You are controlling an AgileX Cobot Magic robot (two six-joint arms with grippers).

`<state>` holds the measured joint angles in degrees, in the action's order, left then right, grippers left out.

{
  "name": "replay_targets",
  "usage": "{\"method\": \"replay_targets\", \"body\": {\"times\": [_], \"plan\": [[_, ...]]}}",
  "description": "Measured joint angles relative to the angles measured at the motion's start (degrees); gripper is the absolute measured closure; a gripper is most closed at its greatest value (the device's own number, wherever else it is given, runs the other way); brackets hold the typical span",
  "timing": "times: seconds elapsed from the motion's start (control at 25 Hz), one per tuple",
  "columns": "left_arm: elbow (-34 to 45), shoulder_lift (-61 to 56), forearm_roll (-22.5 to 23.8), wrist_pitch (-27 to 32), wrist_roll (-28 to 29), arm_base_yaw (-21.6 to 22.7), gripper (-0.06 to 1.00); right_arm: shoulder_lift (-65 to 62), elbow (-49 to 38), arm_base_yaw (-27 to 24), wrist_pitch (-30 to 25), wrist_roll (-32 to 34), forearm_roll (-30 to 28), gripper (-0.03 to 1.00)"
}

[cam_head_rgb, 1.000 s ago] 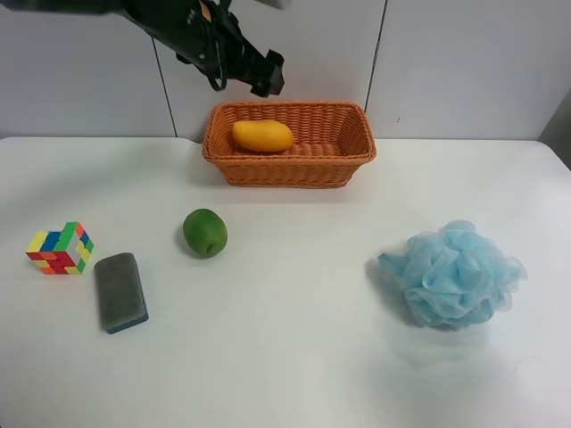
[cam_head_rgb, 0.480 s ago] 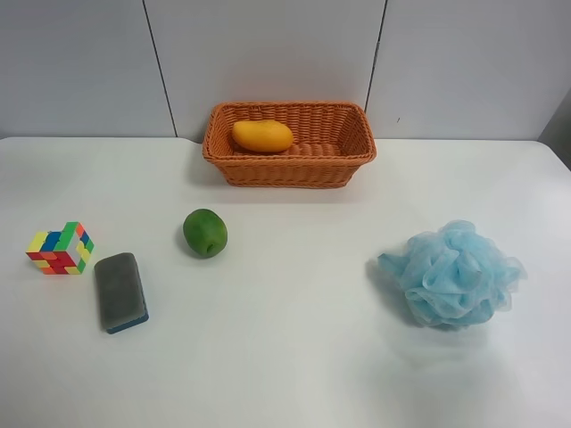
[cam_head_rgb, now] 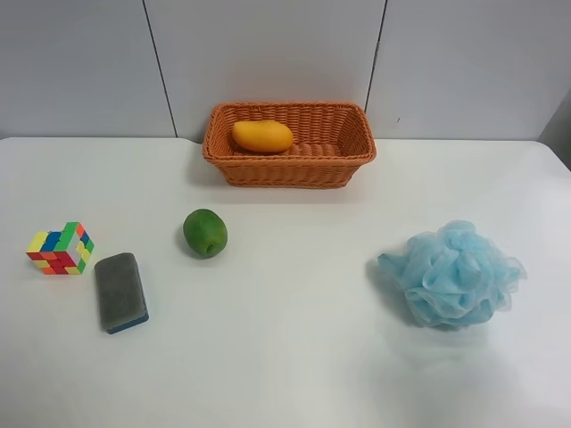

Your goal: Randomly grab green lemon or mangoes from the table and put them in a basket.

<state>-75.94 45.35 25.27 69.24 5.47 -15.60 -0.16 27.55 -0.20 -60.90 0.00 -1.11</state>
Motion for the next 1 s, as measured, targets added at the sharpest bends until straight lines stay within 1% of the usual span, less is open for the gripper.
{"method": "replay_targets", "body": {"times": [0.08, 0.12, 0.32, 0.44, 0.52, 0.64, 0.76, 0.88, 1.0], "plan": [[3.87, -6.87, -0.38, 0.0, 0.89, 2.06, -0.05, 0.0, 0.0, 0.0, 0.0, 0.0, 0.0, -0.01], [6.1, -9.74, -1.34, 0.0, 1.15, 2.88, -0.05, 0.0, 0.0, 0.0, 0.0, 0.0, 0.0, -0.01], [17.46, -25.29, -8.72, 0.06, 4.91, 6.8, -0.05, 0.0, 0.0, 0.0, 0.0, 0.0, 0.0, -0.01], [24.42, -33.69, -11.68, 0.06, 6.49, 9.53, -0.05, 0.0, 0.0, 0.0, 0.0, 0.0, 0.0, -0.01], [28.76, -38.58, -12.75, 0.11, 6.7, 11.74, -0.05, 0.0, 0.0, 0.0, 0.0, 0.0, 0.0, -0.01], [34.54, -43.28, -15.32, 0.16, 6.64, 15.09, -0.05, 0.0, 0.0, 0.0, 0.0, 0.0, 0.0, -0.01], [39.37, -45.44, -17.27, 0.16, 6.23, 17.26, -0.05, 0.0, 0.0, 0.0, 0.0, 0.0, 0.0, -0.01], [43.05, -45.68, -18.89, -0.31, 5.53, 17.98, -0.05, 0.0, 0.0, 0.0, 0.0, 0.0, 0.0, -0.01], [44.46, -45.68, -19.95, -2.28, 4.88, 18.1, -0.05, 0.0, 0.0, 0.0, 0.0, 0.0, 0.0, -0.01]]}}
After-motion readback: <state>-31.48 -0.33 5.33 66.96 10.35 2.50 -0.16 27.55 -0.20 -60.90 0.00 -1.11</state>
